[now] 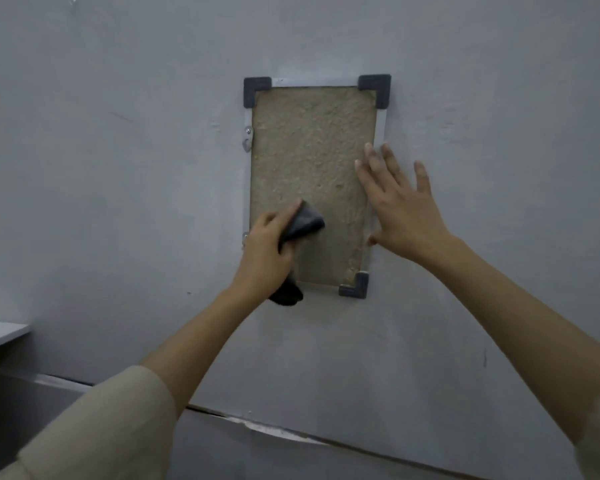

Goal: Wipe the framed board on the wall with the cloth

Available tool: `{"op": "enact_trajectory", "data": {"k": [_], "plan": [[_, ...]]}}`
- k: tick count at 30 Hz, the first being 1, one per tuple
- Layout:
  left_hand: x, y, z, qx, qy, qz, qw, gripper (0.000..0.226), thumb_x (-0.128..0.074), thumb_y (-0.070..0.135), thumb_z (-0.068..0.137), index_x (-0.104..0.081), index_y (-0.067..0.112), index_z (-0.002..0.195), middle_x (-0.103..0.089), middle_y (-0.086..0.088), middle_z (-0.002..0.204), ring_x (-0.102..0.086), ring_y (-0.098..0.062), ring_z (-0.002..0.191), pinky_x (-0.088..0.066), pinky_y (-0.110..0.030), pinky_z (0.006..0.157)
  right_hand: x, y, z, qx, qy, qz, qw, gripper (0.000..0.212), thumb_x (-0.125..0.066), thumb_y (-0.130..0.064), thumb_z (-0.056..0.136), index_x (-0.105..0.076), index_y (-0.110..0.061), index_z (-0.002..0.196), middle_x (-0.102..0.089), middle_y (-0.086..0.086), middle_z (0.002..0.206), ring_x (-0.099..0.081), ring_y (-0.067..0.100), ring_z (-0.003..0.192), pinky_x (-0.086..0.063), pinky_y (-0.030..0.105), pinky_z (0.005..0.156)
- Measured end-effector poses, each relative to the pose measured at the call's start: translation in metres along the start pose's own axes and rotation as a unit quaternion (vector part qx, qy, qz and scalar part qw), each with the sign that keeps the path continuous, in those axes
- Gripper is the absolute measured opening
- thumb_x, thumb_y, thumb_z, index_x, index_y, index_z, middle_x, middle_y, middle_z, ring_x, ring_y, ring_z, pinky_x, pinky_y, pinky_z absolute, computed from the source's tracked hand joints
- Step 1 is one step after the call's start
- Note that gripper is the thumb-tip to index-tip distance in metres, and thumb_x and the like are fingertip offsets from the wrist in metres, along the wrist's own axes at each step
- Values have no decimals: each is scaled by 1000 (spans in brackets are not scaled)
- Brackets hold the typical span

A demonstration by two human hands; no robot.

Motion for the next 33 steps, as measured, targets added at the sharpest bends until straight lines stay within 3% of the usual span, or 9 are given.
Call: {"op": "enact_trajectory", "data": {"k": [5,7,12,14,16,19,22,28,33], "plan": [[6,-3,14,215,65,-226,948,43,-57,11,88,-53,21,130,-60,-7,125,-56,-25,115,-44,-42,102,21,-25,-16,-21,154,334,930,42,-63,-12,85,-59,-11,127,-59,7,131,-45,24,131,-32,33,110],[2,11,12,255,51,-313,914,32,-56,19,91,-59,16,123,-66,-9,115,-62,-26,106,-48,-45,97,22,-42,-17,-45,78,473,877,36,-57,-19,92,-60,-12,127,-64,4,124,-57,15,117,-39,19,98],[-3,50,4,241,-75,-458,852,43,-21,52,97,-58,32,101,-66,9,90,-62,-9,93,-50,-27,85,8,-57,-18,-83,-8,621,780,42,-57,-42,89,-61,-12,118,-68,1,109,-65,14,101,-53,28,87],[1,55,0,229,-108,-479,840,45,-11,52,97,-40,29,123,-59,11,102,-56,-15,112,-42,-30,98,-1,-53,-22,-105,2,650,753,48,-68,-37,83,-55,-12,121,-64,-4,112,-62,8,102,-53,16,81],[5,54,-4,218,-148,-474,840,44,-11,52,97,-30,31,131,-55,5,129,-46,-21,128,-31,-40,111,-6,-46,-28,-113,50,605,787,53,-75,-31,77,-51,-11,119,-59,-6,109,-57,6,99,-50,9,72],[15,26,-2,198,-144,-363,899,40,-33,43,98,-30,39,137,-42,-3,145,-39,-20,133,-29,-41,111,-12,-36,-31,-109,119,495,854,59,-77,-23,76,-49,-8,125,-61,6,117,-59,20,104,-53,26,78],[39,-13,4,57,-83,24,995,73,-58,31,90,-13,25,148,-26,-1,153,-26,-17,139,-24,-29,109,-7,-36,-34,-50,217,224,949,67,-74,-6,71,-49,-5,134,-64,13,111,-65,30,81,-52,32,59],[25,-73,-1,-13,-193,354,915,112,-63,48,80,28,25,141,27,6,153,23,-15,141,6,-64,111,-30,-70,-41,90,293,-77,949,57,-29,2,91,-53,-27,134,-63,11,123,-60,27,71,-42,31,57],[21,-78,1,-12,-179,401,898,123,-66,56,72,33,22,138,29,4,152,29,-16,137,12,-63,107,-47,-82,-35,70,281,-87,953,53,-47,-3,88,-52,-24,136,-64,10,120,-64,30,88,-48,40,75]]}}
Point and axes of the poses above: each hand's wrist, its own z-axis towards the middle knuckle, its own x-axis out of the back of the hand, y = z × x, the point moved 6 cm from there along z, towards the middle knuckle
